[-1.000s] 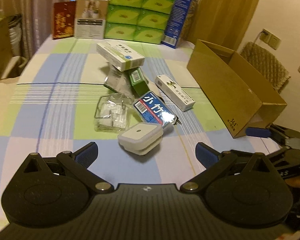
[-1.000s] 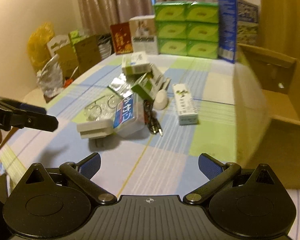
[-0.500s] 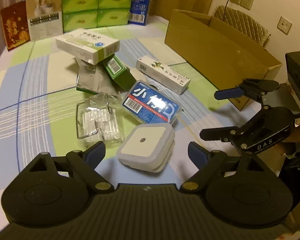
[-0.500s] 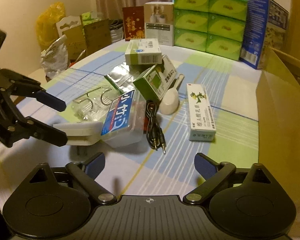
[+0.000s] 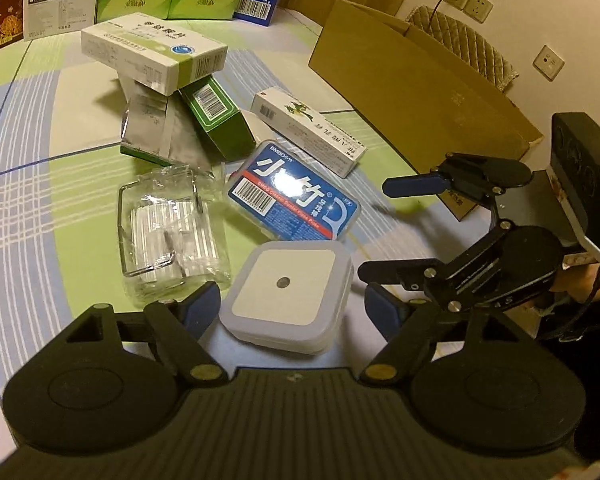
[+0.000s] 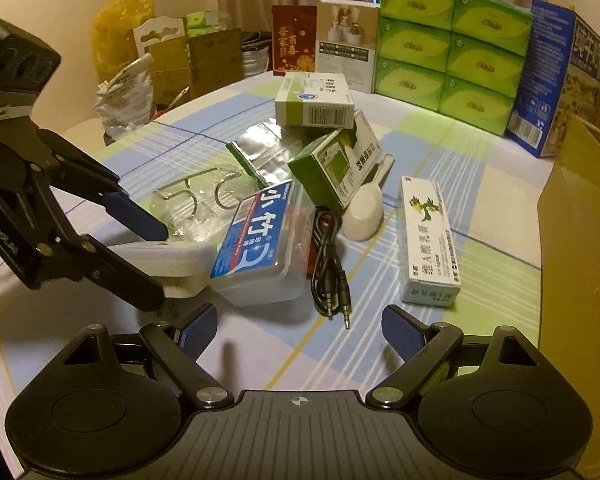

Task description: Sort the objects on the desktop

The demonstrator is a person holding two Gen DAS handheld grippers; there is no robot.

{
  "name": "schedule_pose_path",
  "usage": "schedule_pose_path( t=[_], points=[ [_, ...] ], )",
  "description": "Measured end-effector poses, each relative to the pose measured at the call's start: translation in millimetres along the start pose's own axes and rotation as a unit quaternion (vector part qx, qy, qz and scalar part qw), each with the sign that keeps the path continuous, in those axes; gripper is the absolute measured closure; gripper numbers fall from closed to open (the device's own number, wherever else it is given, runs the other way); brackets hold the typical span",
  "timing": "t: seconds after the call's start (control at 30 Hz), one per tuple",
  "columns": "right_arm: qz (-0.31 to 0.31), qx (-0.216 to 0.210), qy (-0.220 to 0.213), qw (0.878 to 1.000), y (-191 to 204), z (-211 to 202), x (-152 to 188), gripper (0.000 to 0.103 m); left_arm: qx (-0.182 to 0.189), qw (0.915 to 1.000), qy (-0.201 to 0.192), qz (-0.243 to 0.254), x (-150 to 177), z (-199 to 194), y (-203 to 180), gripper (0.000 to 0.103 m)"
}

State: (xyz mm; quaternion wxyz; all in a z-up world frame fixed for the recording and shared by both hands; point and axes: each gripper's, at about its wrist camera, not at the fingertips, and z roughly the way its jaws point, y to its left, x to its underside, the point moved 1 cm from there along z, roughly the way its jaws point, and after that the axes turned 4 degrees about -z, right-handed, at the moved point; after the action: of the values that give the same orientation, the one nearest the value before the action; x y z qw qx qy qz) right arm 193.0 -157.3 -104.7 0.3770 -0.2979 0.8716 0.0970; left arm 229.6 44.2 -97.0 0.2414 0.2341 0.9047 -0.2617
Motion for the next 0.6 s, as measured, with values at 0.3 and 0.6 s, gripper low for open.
schedule_pose_path(
  t=[0.3, 0.6],
  points=[
    [-0.026, 0.004, -0.018, 0.999, 10, 3, -7, 0.021, -0.02, 0.9993, 0.008, -0.03, 4, -1, 2, 0.038],
    [-0.095, 0.017, -0.035, 0.995, 33, 17, -15, 0.031, -0.135, 0.9885, -0.013, -0.068, 16, -26, -1, 0.039]
  ],
)
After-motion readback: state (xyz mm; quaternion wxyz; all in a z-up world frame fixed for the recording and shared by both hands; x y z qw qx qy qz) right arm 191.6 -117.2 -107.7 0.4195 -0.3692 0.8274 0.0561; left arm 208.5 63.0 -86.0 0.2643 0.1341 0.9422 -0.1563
